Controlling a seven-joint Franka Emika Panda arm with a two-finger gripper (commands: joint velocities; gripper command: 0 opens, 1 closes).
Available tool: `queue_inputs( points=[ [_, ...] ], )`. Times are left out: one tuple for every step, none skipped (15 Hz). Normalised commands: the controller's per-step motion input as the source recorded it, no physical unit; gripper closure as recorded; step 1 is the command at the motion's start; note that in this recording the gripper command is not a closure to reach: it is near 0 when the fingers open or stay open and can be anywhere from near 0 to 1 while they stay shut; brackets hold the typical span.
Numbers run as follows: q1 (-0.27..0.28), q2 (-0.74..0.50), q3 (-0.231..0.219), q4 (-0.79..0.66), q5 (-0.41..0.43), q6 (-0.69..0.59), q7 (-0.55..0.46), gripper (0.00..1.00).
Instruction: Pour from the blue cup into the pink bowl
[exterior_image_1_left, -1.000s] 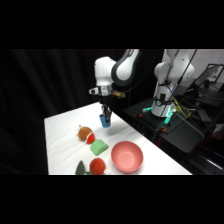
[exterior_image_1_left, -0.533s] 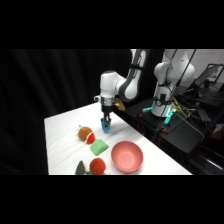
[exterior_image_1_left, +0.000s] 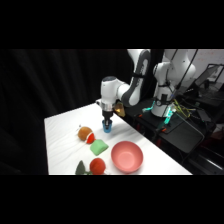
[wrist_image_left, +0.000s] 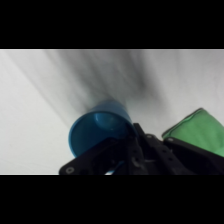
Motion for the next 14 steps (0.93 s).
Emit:
queue_inputs(
  points=[
    [0.066, -0.06, -0.037, 0.09, -0.076, -0.18, 0.11, 0.0],
    [-0.001, -0.09, 0.022, 0.08, -0.036, -0.21, 0.04, 0.0],
    [-0.044, -0.1, 0.057, 0.08, -0.012, -0.23, -0.01, 0.0],
    [-0.066, -0.1, 0.066, 0.08, -0.01, -0.23, -0.02, 0.0],
    [-0.078, -0.11, 0.07, 0.07, -0.014, -0.22, -0.03, 0.0],
    [-0.088, -0.11, 0.074, 0.05, -0.018, -0.21, -0.03, 0.0],
    [-0.098, -0.12, 0.082, 0.04, -0.017, -0.2, -0.04, 0.0],
    [-0.092, -0.15, 0.078, 0.0, -0.031, -0.18, -0.04, 0.0],
    [-0.106, -0.19, 0.096, -0.02, -0.024, -0.2, -0.07, 0.0],
    [-0.072, -0.29, 0.044, -0.06, -0.091, -0.23, -0.04, 0.0],
    [-0.054, -0.39, 0.009, -0.08, -0.14, -0.28, -0.02, 0.0],
    [-0.022, -0.55, -0.049, -0.13, -0.234, -0.33, 0.02, 0.0],
    [-0.015, -0.65, -0.073, -0.15, -0.3, -0.36, 0.05, 0.0],
    [-0.02, -0.8, -0.083, -0.17, -0.363, -0.47, 0.09, 0.0]
  ],
)
